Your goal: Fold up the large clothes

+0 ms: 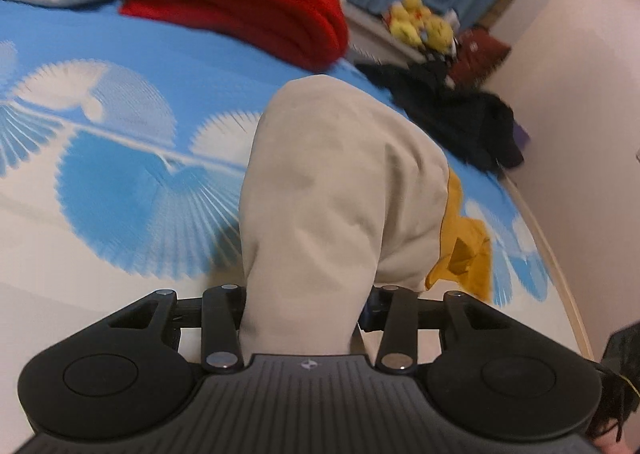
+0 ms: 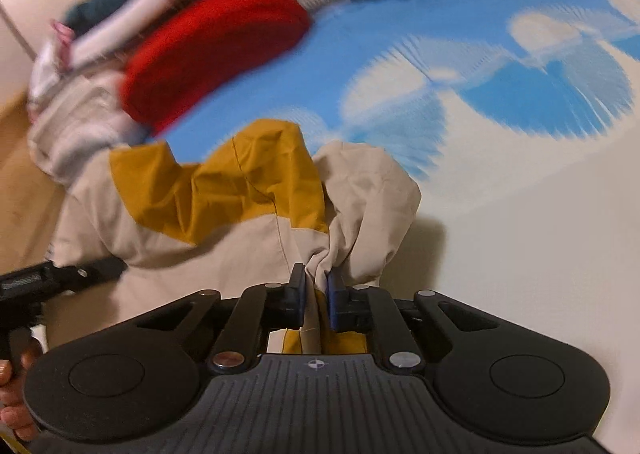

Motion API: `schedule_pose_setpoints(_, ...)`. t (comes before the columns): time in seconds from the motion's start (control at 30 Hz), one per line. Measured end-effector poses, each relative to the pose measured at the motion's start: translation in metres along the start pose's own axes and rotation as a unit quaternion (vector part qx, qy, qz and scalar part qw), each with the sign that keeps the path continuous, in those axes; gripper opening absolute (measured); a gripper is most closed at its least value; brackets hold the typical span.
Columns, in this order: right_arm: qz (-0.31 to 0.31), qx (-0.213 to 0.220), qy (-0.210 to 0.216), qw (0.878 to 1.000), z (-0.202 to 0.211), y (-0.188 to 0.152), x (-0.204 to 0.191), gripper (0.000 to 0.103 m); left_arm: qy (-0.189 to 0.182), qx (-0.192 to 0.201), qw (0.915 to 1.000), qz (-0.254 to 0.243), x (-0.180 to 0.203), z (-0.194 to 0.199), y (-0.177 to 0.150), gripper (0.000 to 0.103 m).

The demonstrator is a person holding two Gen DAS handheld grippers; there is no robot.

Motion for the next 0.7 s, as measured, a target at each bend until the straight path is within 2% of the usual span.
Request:
schedule_pose_setpoints(0.03,0.003,0.013,0.014,1.000,0.000,0.001,-0.006,0.010,0.005,0.006,1.0000,0.002,-0.006,0.005,0.005,0.050)
schedule_pose_setpoints(0.1,0.012,0.036,0.041,0.998,-0.001,0.003,-0.022,0.009,0.021,0.016,0.9996,0.009,-0.020,0.011,0.013,0.063)
schedule_pose_setpoints(0.13,0.018,0.044,0.048,0.998,-0.003,0.004,-0.028,0.008,0.043,0.025,0.9987,0.012,-0.027,0.015,0.015,0.074)
schedule_pose_setpoints(0.17,0.023,0.050,0.048,0.997,-0.005,0.004,-0.032,0.008,0.067,0.029,0.9972,0.014,-0.033,0.015,0.016,0.075)
schedule_pose_setpoints(0.27,0.025,0.045,-0.007,0.999,-0.019,0.002,-0.031,0.007,0.104,0.033,0.9937,0.027,-0.049,0.022,0.017,0.075)
schedule_pose_setpoints(0.33,0.013,0.036,-0.044,0.998,-0.026,0.004,-0.023,0.008,0.097,0.040,0.9942,0.021,-0.051,0.033,0.019,0.076)
schedule_pose_setpoints(0.4,0.000,0.031,-0.051,0.998,-0.027,0.006,-0.016,0.011,0.083,0.041,0.9957,0.010,-0.051,0.043,0.019,0.080)
schedule_pose_setpoints(0.47,0.007,0.025,-0.028,0.999,-0.021,0.005,-0.016,0.011,0.079,0.013,0.9968,-0.003,-0.051,0.046,0.015,0.083)
schedule_pose_setpoints(0.5,0.017,0.016,-0.012,1.000,-0.019,0.005,-0.018,0.018,0.081,-0.009,0.9967,-0.006,-0.052,0.046,0.010,0.083)
schedule_pose_setpoints(0.53,0.029,0.013,-0.002,0.999,-0.015,0.003,-0.023,0.029,0.078,-0.030,0.9965,-0.004,-0.055,0.045,0.003,0.083)
schedule_pose_setpoints(0.6,0.049,0.008,0.015,0.999,-0.007,0.000,-0.027,0.042,0.068,-0.065,0.9955,0.013,-0.066,0.045,-0.010,0.083)
schedule_pose_setpoints(0.67,0.051,-0.024,0.044,0.997,-0.004,-0.007,-0.029,0.044,0.063,-0.093,0.9930,0.038,-0.080,0.042,-0.026,0.083)
schedule_pose_setpoints(0.7,0.050,-0.053,0.057,0.996,-0.007,-0.011,-0.028,0.044,0.061,-0.105,0.9911,0.053,-0.088,0.039,-0.033,0.083)
Point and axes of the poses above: each gripper's, at about its wrist camera, not at the fingertips, and z roughly against the way its jaws point, x to its right, y to its top, the point moved 1 cm from there along -z, roughly the way its jaws point, and after that the axes turned 5 degrees about -z, right-handed, at the moved point
